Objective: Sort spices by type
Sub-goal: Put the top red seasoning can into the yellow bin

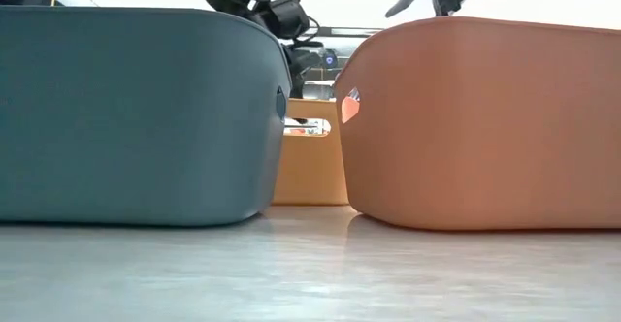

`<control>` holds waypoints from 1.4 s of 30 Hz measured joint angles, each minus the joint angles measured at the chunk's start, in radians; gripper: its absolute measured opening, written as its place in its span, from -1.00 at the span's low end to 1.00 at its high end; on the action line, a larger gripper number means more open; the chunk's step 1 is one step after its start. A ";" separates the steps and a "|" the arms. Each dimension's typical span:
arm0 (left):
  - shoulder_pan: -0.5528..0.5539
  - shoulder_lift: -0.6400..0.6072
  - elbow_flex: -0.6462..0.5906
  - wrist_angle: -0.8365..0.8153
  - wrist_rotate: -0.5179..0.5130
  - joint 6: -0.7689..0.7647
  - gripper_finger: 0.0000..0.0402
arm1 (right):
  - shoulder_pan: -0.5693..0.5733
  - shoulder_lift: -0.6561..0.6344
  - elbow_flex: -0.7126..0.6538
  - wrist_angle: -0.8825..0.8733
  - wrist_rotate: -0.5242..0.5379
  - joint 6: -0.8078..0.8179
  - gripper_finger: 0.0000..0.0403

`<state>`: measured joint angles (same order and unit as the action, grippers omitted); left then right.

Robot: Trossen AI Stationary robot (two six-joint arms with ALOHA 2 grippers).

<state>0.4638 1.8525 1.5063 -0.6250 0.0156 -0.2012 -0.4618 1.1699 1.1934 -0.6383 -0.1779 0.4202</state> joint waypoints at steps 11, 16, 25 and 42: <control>-0.041 0.092 0.000 0.003 -0.129 -0.033 -1.00 | -0.004 0.003 0.000 0.008 0.008 0.041 0.58; -0.047 0.099 0.000 0.042 -0.182 -0.017 -1.00 | -0.003 0.003 0.000 0.008 0.008 0.051 0.58; -0.079 0.104 0.001 0.040 -0.150 0.031 -1.00 | -0.003 0.003 -0.001 0.008 0.008 0.046 0.58; -0.137 0.127 0.002 -0.037 -0.243 0.021 -1.00 | -0.003 0.003 -0.002 0.008 0.013 0.043 0.58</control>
<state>0.3264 1.9793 1.5082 -0.6620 -0.2274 -0.1800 -0.4644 1.1728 1.1919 -0.6304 -0.1652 0.4635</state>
